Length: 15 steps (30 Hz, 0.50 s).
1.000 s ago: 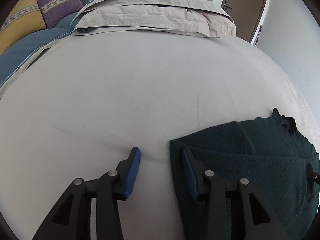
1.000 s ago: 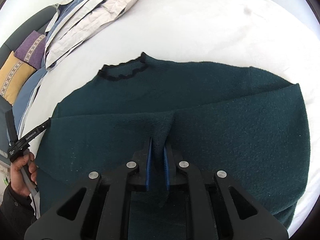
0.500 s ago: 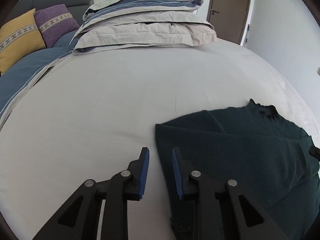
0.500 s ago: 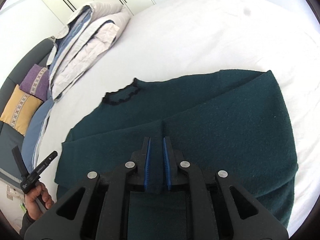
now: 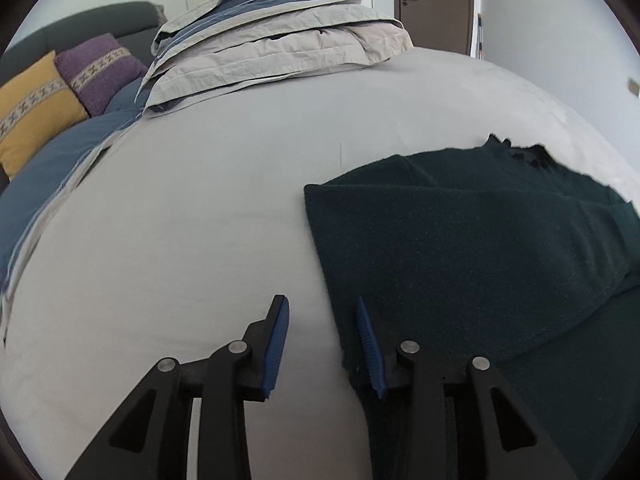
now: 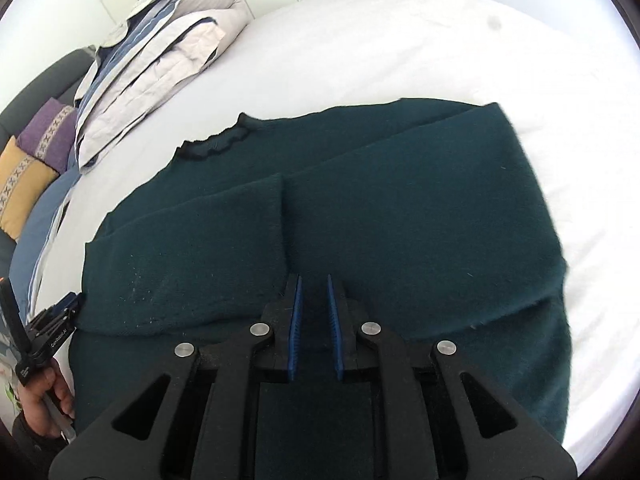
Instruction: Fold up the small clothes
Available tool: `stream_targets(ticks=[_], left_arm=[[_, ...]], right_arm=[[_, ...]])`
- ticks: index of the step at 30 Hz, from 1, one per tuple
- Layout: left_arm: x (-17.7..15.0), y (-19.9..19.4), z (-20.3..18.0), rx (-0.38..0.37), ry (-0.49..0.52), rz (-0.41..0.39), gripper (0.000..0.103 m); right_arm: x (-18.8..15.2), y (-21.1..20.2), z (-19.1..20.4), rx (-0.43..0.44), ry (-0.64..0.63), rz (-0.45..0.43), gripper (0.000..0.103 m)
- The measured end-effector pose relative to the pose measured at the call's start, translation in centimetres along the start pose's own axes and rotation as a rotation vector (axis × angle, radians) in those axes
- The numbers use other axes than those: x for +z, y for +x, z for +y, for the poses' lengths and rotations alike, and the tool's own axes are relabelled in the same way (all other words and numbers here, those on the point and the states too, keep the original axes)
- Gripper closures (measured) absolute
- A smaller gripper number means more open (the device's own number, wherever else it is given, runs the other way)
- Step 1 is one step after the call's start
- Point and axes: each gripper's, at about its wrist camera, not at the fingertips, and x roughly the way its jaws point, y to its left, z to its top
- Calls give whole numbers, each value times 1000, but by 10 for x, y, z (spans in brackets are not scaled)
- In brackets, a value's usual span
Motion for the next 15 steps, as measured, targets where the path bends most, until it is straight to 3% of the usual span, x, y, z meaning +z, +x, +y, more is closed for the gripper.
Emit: stream_targets(ticks=[2,5,6,7,8,9,10,12,15], left_arm=[[-10,-23,11,-53,-57,-10,60],[-39,-62,28,-146,-117,-28,40],[-51,-75,31,-166,-127,-33,34],[-65,-87,35,-184,-137,-28,31],[-80,-97,38,-208,-150,-16,30],[-95,-104,39,-235,-160,8,29],[-111,-109,40,-261,-165,39,29],[-142,-117,36,-300,-171,110,29],[-176,-137,30,-315,-144,136,29]], right_arm=[[-12,-34,-5,-1,6,-86,90],[-35,-91,-11,-13,-15,-231,83],[-44,-112,-11,-16,-25,-278,70],[-53,-129,-10,-19,-29,-329,46],[-63,-146,-11,-20,-28,-386,33],[-73,-163,-12,-19,-27,-452,14],[-83,-179,-11,-21,-30,-512,6],[-93,-202,-10,-14,-59,-549,4],[-108,-217,-12,16,-106,-492,4]])
